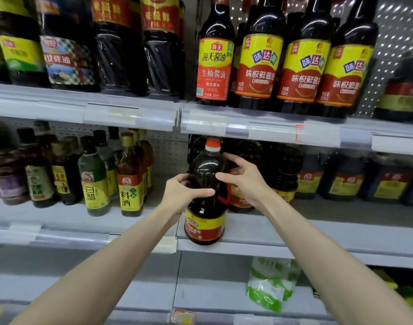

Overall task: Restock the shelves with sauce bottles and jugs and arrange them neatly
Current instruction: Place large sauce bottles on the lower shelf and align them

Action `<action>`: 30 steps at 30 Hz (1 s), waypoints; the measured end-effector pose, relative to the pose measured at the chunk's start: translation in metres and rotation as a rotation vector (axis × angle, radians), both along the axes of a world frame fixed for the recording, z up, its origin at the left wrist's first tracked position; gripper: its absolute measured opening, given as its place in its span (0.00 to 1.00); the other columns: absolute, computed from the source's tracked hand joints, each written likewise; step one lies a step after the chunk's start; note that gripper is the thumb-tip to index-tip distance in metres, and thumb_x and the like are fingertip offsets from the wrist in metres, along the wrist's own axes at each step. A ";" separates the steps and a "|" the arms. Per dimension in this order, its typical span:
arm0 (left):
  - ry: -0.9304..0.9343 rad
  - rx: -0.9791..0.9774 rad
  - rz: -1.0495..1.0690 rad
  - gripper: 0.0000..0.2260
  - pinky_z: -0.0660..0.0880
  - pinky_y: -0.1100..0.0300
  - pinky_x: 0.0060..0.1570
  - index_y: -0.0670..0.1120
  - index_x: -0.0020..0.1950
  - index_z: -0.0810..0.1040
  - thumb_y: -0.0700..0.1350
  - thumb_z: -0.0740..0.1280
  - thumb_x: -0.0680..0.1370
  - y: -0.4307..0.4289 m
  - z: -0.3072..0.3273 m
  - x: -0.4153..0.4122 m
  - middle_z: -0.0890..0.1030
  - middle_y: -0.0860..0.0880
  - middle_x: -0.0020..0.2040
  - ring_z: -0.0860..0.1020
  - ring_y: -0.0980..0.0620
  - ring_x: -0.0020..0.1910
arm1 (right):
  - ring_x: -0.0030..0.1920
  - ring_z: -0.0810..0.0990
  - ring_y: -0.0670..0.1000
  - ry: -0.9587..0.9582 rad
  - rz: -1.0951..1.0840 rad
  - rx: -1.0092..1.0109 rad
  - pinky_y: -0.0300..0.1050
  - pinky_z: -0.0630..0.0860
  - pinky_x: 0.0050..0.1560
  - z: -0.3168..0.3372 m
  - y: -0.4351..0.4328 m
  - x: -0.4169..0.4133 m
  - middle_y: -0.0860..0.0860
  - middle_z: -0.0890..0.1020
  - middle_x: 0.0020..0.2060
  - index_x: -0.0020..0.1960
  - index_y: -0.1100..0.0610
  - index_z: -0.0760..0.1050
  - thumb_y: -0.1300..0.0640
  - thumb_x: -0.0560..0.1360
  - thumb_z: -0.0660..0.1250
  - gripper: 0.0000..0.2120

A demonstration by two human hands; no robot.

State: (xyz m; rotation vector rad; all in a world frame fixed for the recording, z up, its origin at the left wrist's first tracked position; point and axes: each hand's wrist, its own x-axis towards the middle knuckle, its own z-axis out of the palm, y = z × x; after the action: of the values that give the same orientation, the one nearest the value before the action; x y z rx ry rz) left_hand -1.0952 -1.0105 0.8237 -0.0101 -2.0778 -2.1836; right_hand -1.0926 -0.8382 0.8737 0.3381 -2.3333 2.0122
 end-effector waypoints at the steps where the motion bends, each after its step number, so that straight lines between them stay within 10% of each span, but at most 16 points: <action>1: -0.002 -0.004 0.000 0.26 0.77 0.64 0.44 0.45 0.53 0.77 0.38 0.82 0.59 -0.001 0.000 -0.005 0.83 0.51 0.48 0.82 0.55 0.47 | 0.47 0.80 0.45 0.001 -0.006 0.005 0.33 0.76 0.36 -0.001 -0.001 -0.005 0.50 0.80 0.46 0.71 0.53 0.69 0.67 0.71 0.73 0.31; 13: 0.048 -0.099 0.070 0.31 0.77 0.60 0.49 0.45 0.59 0.75 0.45 0.83 0.59 -0.006 -0.009 -0.032 0.80 0.52 0.49 0.80 0.53 0.49 | 0.61 0.77 0.57 -0.028 -0.021 -0.049 0.65 0.71 0.64 -0.015 -0.009 -0.041 0.54 0.79 0.54 0.68 0.46 0.72 0.62 0.72 0.73 0.28; 22: 0.022 -0.013 -0.144 0.29 0.74 0.55 0.61 0.51 0.64 0.72 0.52 0.77 0.65 -0.025 -0.027 -0.033 0.78 0.51 0.60 0.76 0.53 0.60 | 0.53 0.76 0.44 -0.038 -0.076 -0.181 0.37 0.75 0.45 -0.039 -0.015 -0.019 0.48 0.76 0.59 0.76 0.49 0.61 0.56 0.77 0.68 0.30; 30: -0.040 -0.013 -0.164 0.10 0.77 0.47 0.55 0.55 0.56 0.75 0.53 0.68 0.76 -0.017 -0.040 -0.030 0.80 0.49 0.58 0.79 0.49 0.57 | 0.76 0.59 0.53 -0.187 -0.102 -0.175 0.63 0.60 0.72 -0.091 -0.038 0.003 0.44 0.58 0.77 0.77 0.37 0.47 0.40 0.82 0.51 0.26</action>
State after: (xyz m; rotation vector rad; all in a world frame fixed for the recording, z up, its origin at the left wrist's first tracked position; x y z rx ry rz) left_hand -1.1248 -1.0279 0.7833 -0.1439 -2.1843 -2.2802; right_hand -1.0898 -0.8761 0.7826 0.0237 -2.1974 2.2648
